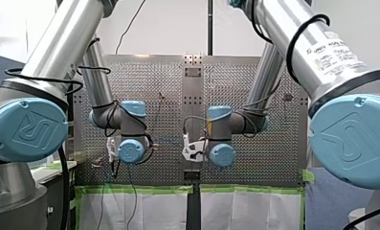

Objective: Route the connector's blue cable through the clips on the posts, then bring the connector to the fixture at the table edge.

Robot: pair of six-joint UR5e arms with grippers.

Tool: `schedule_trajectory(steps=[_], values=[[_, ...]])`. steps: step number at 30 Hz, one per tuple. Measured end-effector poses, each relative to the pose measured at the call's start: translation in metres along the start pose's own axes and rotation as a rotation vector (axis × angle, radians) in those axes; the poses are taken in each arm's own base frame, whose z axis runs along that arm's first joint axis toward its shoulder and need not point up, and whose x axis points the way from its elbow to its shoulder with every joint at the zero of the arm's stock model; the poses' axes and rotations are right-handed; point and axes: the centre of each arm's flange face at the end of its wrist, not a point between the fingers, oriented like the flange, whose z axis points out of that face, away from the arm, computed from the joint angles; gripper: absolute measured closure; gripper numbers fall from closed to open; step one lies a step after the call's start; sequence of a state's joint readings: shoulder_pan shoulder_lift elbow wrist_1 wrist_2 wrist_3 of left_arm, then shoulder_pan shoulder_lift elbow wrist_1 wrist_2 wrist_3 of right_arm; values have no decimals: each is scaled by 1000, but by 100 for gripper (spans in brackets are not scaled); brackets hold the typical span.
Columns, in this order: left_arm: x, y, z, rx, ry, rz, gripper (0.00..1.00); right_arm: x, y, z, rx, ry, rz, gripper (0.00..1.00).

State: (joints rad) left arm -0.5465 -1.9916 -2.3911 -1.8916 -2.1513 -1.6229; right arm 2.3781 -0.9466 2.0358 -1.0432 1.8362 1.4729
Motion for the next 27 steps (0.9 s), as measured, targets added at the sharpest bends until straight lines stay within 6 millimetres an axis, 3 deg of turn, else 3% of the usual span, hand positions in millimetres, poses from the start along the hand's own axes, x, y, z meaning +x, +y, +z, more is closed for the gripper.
schedule_trajectory(steps=[14, 27], values=[[-2, 3, -3, -4, 7, 16, 100, -7, 0, -1, 2, -13, -4, 98], [-33, 7, -10, -7, 16, 64, 100, -7, 0, -1, 2, -13, -4, 98]])
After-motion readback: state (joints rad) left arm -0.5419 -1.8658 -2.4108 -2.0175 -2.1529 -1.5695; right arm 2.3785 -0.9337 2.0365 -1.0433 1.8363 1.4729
